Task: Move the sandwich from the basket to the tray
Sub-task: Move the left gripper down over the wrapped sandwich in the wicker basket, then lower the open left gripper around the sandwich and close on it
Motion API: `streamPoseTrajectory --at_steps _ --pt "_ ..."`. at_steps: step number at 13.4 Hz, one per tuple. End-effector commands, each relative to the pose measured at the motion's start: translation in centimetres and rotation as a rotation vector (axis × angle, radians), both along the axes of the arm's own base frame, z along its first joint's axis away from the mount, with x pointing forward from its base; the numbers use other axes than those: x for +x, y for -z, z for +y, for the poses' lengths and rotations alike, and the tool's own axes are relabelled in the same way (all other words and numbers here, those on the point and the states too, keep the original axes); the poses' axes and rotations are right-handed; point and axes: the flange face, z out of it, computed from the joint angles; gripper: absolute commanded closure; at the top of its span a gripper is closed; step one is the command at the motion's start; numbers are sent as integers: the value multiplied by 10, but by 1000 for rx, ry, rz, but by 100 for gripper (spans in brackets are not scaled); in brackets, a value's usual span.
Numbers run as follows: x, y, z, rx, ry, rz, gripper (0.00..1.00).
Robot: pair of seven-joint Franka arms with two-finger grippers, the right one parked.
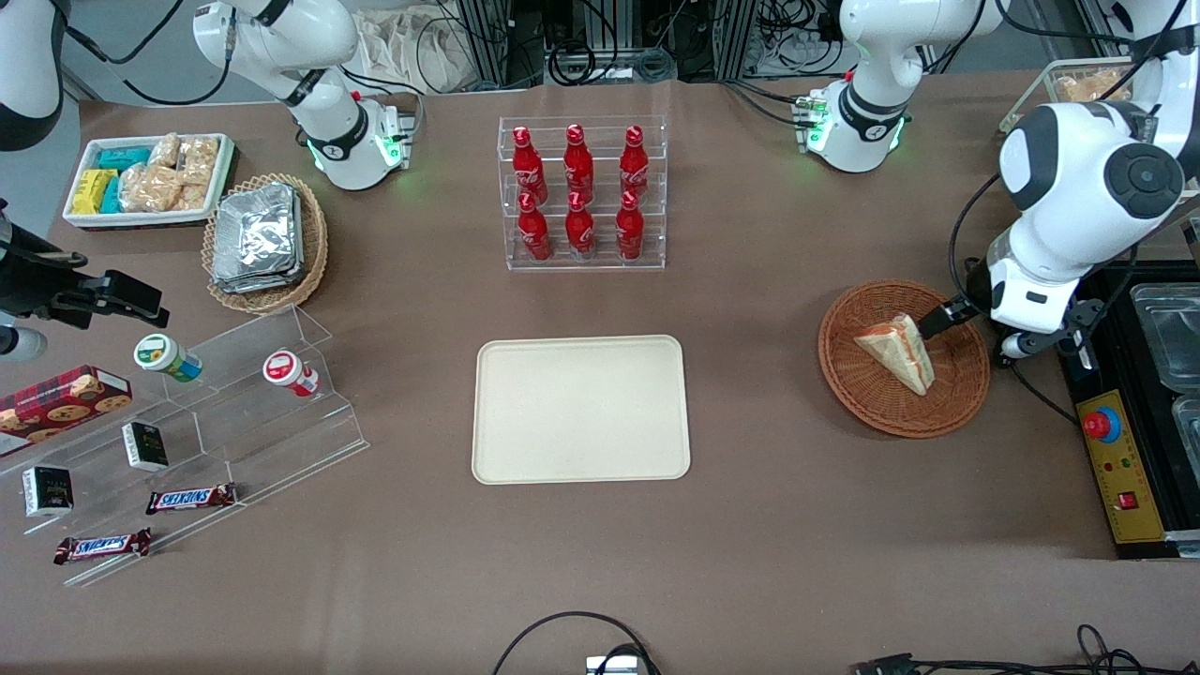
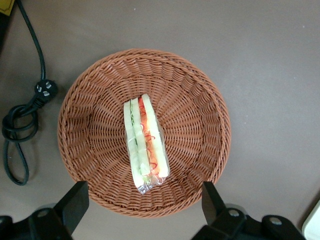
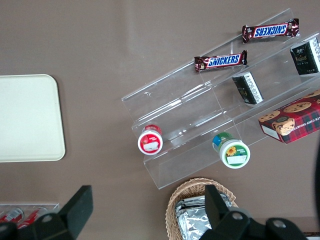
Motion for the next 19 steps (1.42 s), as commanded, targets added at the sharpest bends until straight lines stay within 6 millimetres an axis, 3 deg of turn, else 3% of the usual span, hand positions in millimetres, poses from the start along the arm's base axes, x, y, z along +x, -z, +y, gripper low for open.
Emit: streamPoseTrajectory --at_steps 1,5,7,19 --pt "-20 20 2 -4 -64 -41 0" --pt "-35 59 3 -6 -94 -70 0" --pt "-34 73 3 -8 -109 -73 0" --pt "-27 123 0 -24 -178 -102 0"
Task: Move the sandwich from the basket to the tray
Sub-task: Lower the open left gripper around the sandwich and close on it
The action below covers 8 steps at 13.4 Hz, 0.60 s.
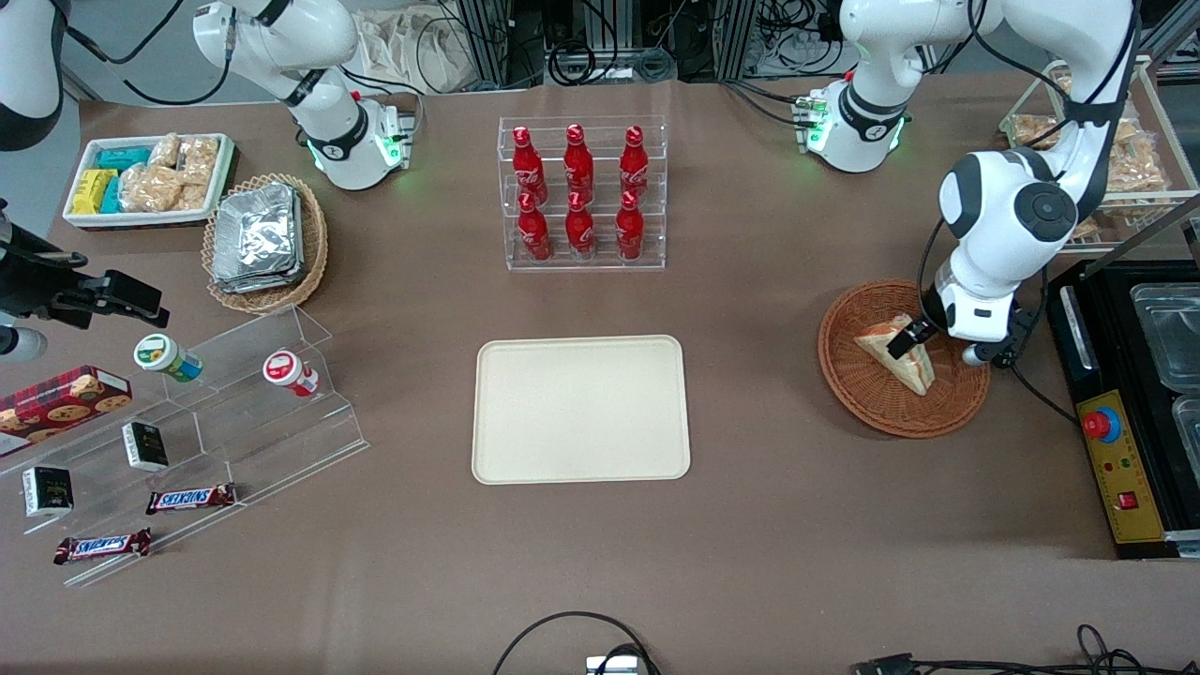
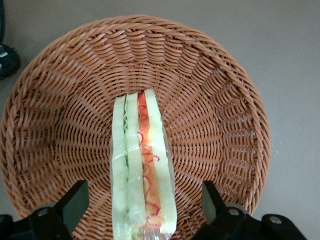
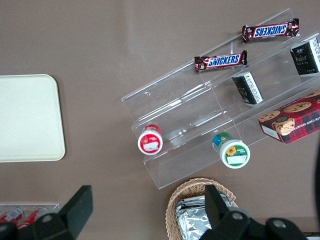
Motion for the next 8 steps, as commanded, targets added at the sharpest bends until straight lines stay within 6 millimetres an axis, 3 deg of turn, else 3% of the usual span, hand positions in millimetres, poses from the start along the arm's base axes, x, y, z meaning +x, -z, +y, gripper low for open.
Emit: streamPoseTrajectory --at_steps 1,6,8 --pt "-1 13 -2 -12 -36 -25 0" --pt "-9 35 -4 -15 -45 -41 0" --pt "-12 43 -4 -16 -45 -49 5"
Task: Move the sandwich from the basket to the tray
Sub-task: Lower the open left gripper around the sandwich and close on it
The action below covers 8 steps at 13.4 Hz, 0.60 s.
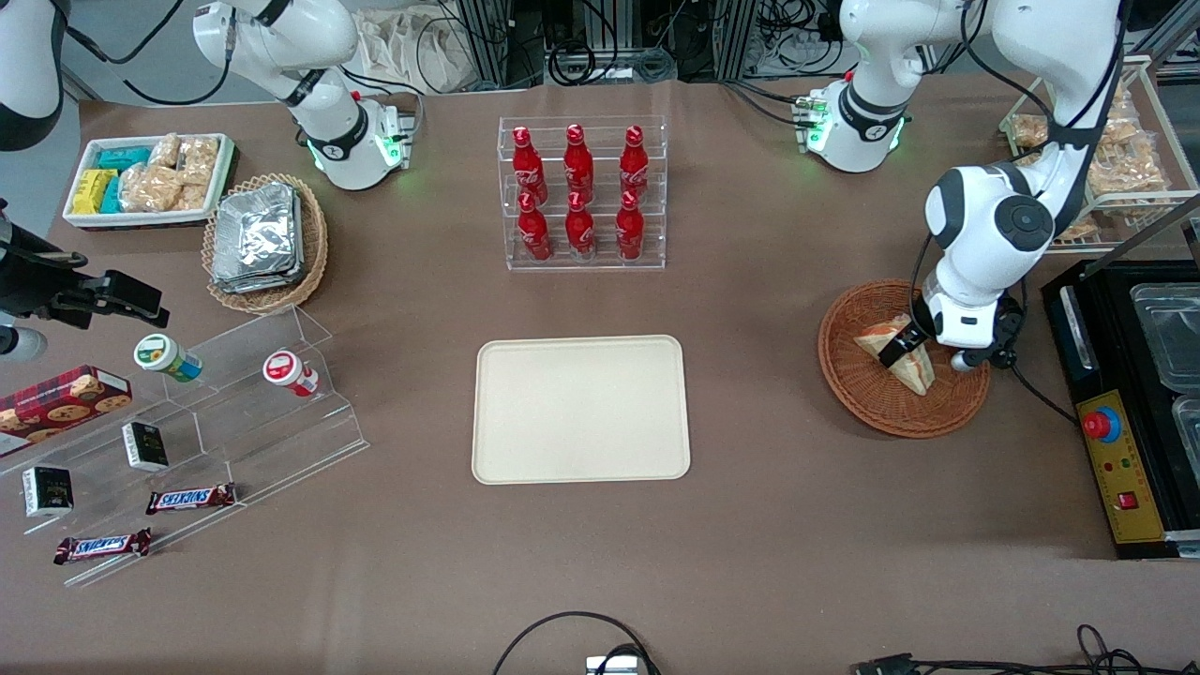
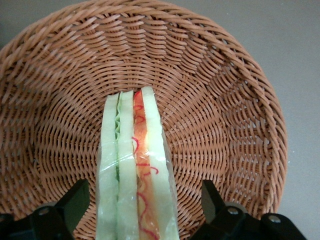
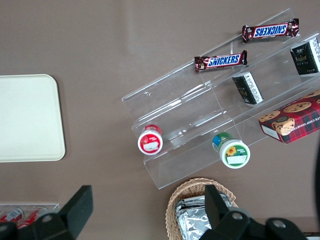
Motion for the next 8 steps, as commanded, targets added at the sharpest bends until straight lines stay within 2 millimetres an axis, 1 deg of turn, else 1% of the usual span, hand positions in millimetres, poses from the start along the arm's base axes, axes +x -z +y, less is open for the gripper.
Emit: streamPoseTrajectory --at_steps 1,4,5,6,8 --pt "-7 9 -2 -8 -20 -25 9" --pt "-8 10 -2 -7 -18 -22 28" --pt "-9 12 -2 -7 -17 -19 37" --pt "-9 12 -2 -7 -17 -19 44" --pt "-9 12 -3 -5 -8 -19 54"
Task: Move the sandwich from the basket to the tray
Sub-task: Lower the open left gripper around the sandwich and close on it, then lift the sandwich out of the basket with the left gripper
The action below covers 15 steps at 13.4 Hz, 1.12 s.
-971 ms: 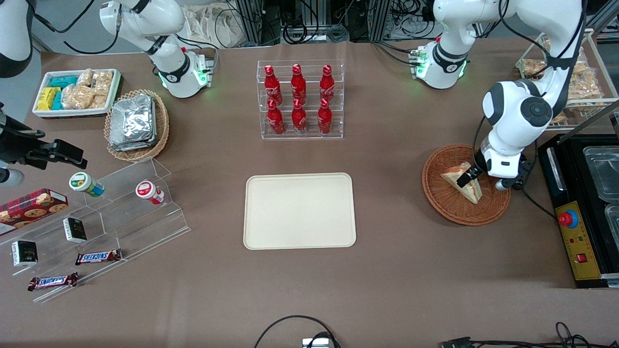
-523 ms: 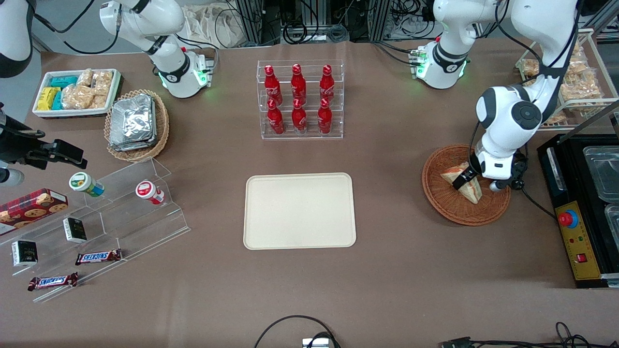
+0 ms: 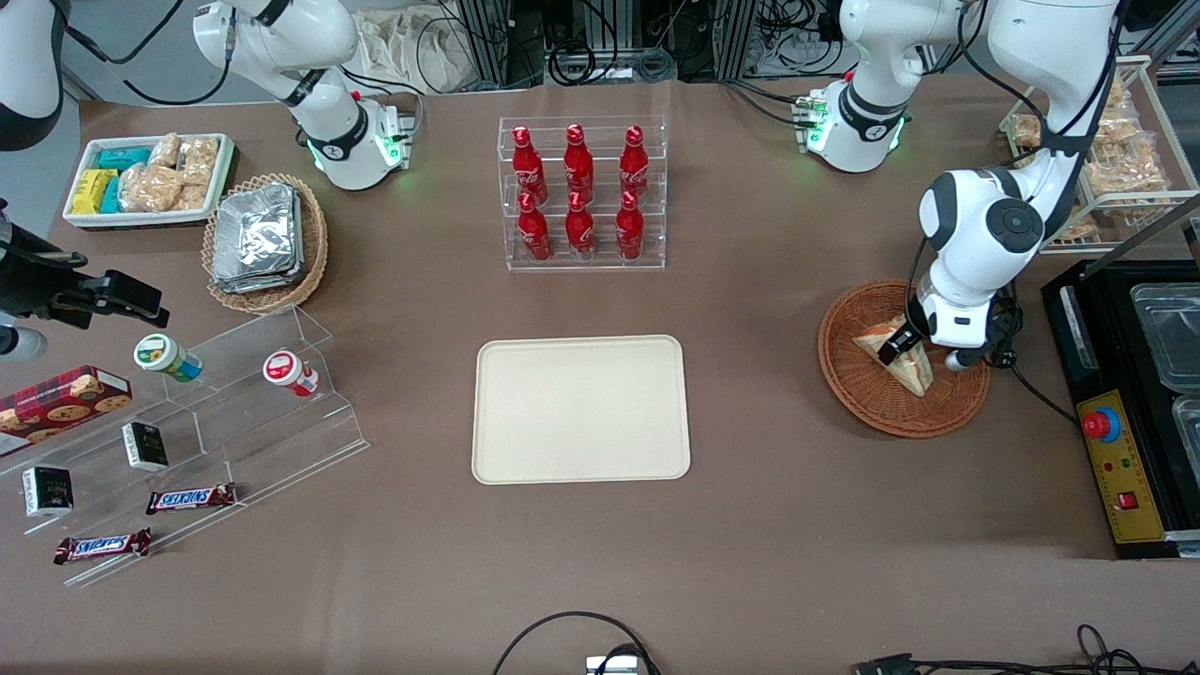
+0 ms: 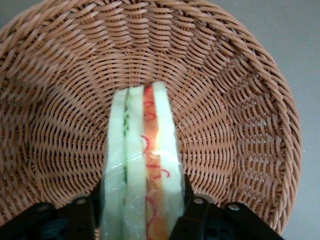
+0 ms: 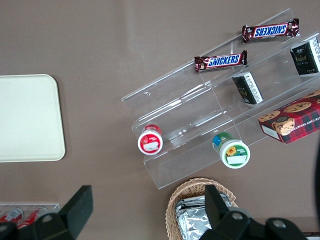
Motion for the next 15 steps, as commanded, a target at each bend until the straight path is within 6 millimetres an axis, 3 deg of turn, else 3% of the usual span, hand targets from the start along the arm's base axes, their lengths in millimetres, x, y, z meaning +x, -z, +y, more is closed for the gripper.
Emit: streamPoseTrajectory --at_steps 1,5,10,15 --pt "-5 1 -3 -3 1 -20 59" --pt "-2 -19 -6 8 53 -18 62" --pt "7 -73 -9 35 251 -11 62" --pt "39 -133 -45 46 444 17 63"
